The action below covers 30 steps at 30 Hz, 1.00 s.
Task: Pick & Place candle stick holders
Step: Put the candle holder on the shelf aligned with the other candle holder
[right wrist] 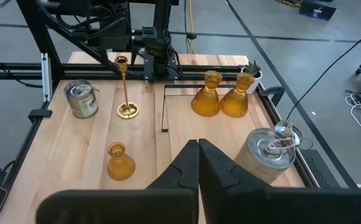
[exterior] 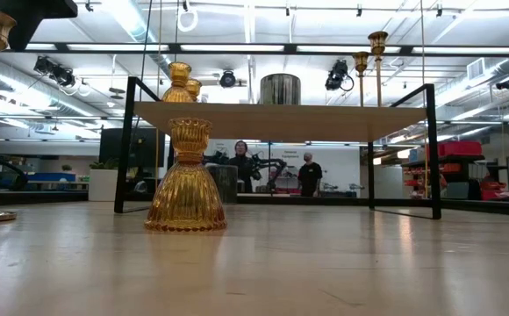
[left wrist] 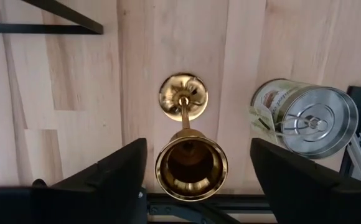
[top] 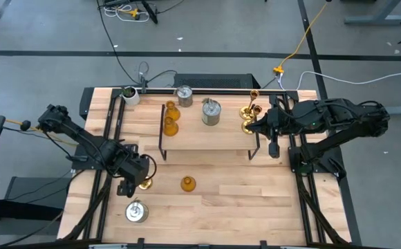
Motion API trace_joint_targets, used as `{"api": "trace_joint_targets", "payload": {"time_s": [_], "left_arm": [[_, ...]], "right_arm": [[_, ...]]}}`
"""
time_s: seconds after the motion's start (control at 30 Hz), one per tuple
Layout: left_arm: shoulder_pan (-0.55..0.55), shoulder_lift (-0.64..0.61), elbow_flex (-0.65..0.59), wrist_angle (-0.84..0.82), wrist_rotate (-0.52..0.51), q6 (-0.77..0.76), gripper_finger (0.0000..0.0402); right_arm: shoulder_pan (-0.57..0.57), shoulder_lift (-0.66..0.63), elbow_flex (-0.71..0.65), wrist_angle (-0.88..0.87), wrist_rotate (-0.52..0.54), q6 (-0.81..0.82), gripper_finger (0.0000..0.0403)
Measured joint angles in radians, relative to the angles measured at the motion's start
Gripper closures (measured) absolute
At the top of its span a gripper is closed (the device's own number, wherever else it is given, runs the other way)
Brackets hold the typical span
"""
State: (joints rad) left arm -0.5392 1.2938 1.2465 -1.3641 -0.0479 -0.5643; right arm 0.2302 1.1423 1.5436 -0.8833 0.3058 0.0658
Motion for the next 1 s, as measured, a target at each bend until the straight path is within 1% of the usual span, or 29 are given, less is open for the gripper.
{"api": "trace_joint_targets", "payload": {"time_s": [0.37, 0.57, 0.7, 0.9, 1.0], "left_arm": [[0.000, 0.000, 0.000, 0.000, 0.000, -0.001, 0.0197], [0.000, 0.000, 0.000, 0.000, 0.000, -0.001, 0.0234], [0.000, 0.000, 0.001, 0.000, 0.002, 0.000, 0.0243], [0.000, 0.000, 0.001, -0.001, 0.020, 0.000, 0.0235], [0.000, 0.000, 0.001, -0.001, 0.022, -0.001, 0.0245]], "right_arm": [[0.000, 0.000, 0.000, 0.000, 0.000, 0.000, 0.0399], [0.000, 0.000, 0.000, 0.000, -0.001, -0.001, 0.0399], [0.000, 0.000, 0.000, 0.000, -0.001, -0.002, 0.0399], [0.000, 0.000, 0.000, 0.000, -0.001, -0.002, 0.0399], [0.000, 0.000, 0.000, 0.000, -0.001, -0.001, 0.0399]]}}
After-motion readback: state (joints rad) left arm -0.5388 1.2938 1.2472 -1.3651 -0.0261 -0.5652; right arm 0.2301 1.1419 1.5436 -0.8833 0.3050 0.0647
